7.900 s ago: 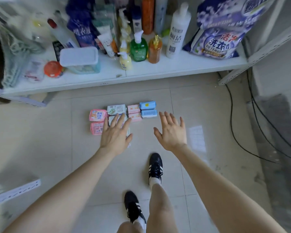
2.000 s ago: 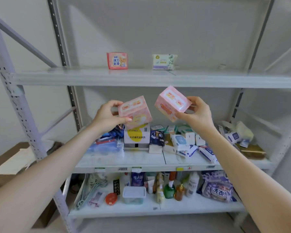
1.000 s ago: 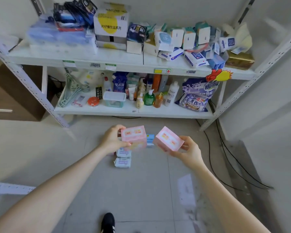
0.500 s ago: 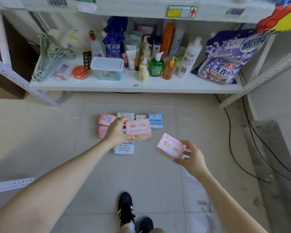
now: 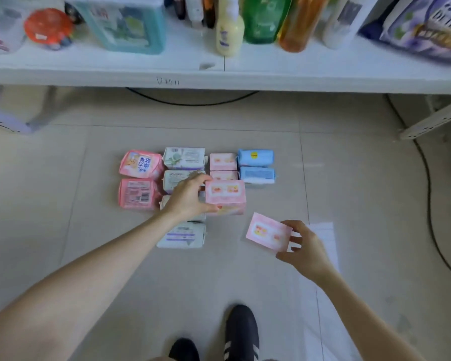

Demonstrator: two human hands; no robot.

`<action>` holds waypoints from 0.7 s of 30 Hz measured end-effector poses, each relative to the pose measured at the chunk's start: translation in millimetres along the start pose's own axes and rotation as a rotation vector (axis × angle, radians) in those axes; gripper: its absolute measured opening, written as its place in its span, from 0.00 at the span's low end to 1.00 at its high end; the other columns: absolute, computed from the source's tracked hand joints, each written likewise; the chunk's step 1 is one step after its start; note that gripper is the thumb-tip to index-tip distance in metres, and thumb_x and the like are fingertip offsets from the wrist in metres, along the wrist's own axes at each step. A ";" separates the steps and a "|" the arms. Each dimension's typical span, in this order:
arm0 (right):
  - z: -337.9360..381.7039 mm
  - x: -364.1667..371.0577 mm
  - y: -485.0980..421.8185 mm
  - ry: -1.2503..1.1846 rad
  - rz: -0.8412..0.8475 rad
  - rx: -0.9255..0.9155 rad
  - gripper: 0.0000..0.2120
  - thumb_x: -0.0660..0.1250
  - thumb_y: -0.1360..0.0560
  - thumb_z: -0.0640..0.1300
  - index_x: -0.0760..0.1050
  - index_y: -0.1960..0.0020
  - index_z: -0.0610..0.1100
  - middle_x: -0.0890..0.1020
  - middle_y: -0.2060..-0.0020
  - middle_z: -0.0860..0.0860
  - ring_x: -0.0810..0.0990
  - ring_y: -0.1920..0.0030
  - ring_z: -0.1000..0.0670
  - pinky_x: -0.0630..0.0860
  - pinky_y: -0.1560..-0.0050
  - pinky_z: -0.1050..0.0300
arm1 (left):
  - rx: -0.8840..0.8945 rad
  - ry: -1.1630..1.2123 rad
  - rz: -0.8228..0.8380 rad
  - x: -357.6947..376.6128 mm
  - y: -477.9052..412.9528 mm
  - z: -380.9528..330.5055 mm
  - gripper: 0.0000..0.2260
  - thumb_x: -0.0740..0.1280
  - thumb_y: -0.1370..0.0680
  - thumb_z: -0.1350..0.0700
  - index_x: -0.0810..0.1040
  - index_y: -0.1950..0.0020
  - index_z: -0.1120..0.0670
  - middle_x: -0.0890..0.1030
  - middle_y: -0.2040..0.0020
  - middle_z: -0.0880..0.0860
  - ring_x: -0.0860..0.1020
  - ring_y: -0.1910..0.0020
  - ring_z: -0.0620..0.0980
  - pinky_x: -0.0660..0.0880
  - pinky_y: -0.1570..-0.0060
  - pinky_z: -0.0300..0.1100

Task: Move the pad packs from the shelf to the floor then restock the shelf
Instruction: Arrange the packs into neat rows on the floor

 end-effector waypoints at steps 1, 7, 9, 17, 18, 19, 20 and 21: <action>-10.5 6.6 -12.2 0.005 0.005 0.002 0.31 0.75 0.37 0.29 0.72 0.39 0.47 0.79 0.47 0.54 0.80 0.47 0.51 0.74 0.57 0.66 | 0.024 -0.022 0.017 10.8 -7.8 8.9 0.32 0.82 0.38 0.52 0.76 0.38 0.54 0.79 0.41 0.51 0.78 0.43 0.50 0.74 0.42 0.45; -56.9 46.7 -67.9 0.043 0.036 -0.026 0.30 0.77 0.37 0.32 0.72 0.42 0.53 0.79 0.49 0.60 0.79 0.47 0.57 0.78 0.51 0.60 | 0.149 -0.261 -0.024 55.0 -43.2 51.7 0.33 0.79 0.37 0.44 0.76 0.36 0.52 0.79 0.40 0.49 0.74 0.41 0.53 0.69 0.42 0.50; -66.3 58.0 -79.0 0.057 0.039 -0.042 0.30 0.76 0.37 0.32 0.71 0.44 0.57 0.79 0.50 0.62 0.79 0.48 0.59 0.77 0.51 0.62 | 0.178 -0.322 -0.038 65.5 -51.3 62.0 0.32 0.78 0.37 0.41 0.76 0.36 0.51 0.79 0.40 0.48 0.74 0.42 0.52 0.69 0.44 0.51; -95.8 92.3 -104.7 0.102 0.076 -0.084 0.31 0.75 0.36 0.32 0.69 0.43 0.58 0.77 0.47 0.61 0.76 0.47 0.63 0.75 0.49 0.66 | 0.284 -0.620 -0.045 98.9 -62.5 80.6 0.32 0.71 0.36 0.34 0.76 0.38 0.49 0.79 0.43 0.47 0.72 0.46 0.52 0.58 0.52 0.47; -98.5 95.6 -106.9 0.104 0.083 -0.091 0.31 0.74 0.36 0.32 0.70 0.41 0.56 0.77 0.46 0.60 0.76 0.47 0.62 0.75 0.49 0.66 | 0.306 -0.641 -0.059 99.9 -62.3 79.4 0.32 0.70 0.36 0.32 0.77 0.39 0.50 0.80 0.44 0.48 0.72 0.48 0.53 0.58 0.53 0.47; -101.2 98.4 -108.3 0.105 0.089 -0.096 0.31 0.74 0.36 0.32 0.71 0.39 0.55 0.77 0.45 0.59 0.76 0.46 0.60 0.74 0.49 0.66 | 0.324 -0.661 -0.066 101.0 -62.0 78.2 0.32 0.70 0.36 0.32 0.78 0.39 0.49 0.80 0.45 0.48 0.72 0.48 0.53 0.58 0.53 0.47; -103.3 100.4 -109.2 0.101 0.089 -0.099 0.31 0.74 0.35 0.31 0.71 0.38 0.53 0.77 0.45 0.59 0.76 0.46 0.59 0.74 0.49 0.67 | 0.335 -0.680 -0.064 102.1 -61.7 77.8 0.32 0.70 0.36 0.32 0.78 0.38 0.49 0.80 0.45 0.48 0.72 0.48 0.53 0.58 0.53 0.47; -104.5 101.9 -109.7 0.091 0.083 -0.101 0.32 0.74 0.35 0.31 0.71 0.37 0.52 0.77 0.45 0.58 0.76 0.46 0.58 0.75 0.49 0.67 | 0.343 -0.692 -0.060 102.8 -61.3 77.9 0.32 0.70 0.36 0.32 0.77 0.37 0.48 0.80 0.45 0.47 0.71 0.48 0.53 0.58 0.53 0.47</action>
Point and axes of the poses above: each hand's wrist, its own y-axis away from the middle knuckle, its own x-axis out of the palm, z = x × y, the point moved 8 cm from there along -y, towards the middle knuckle
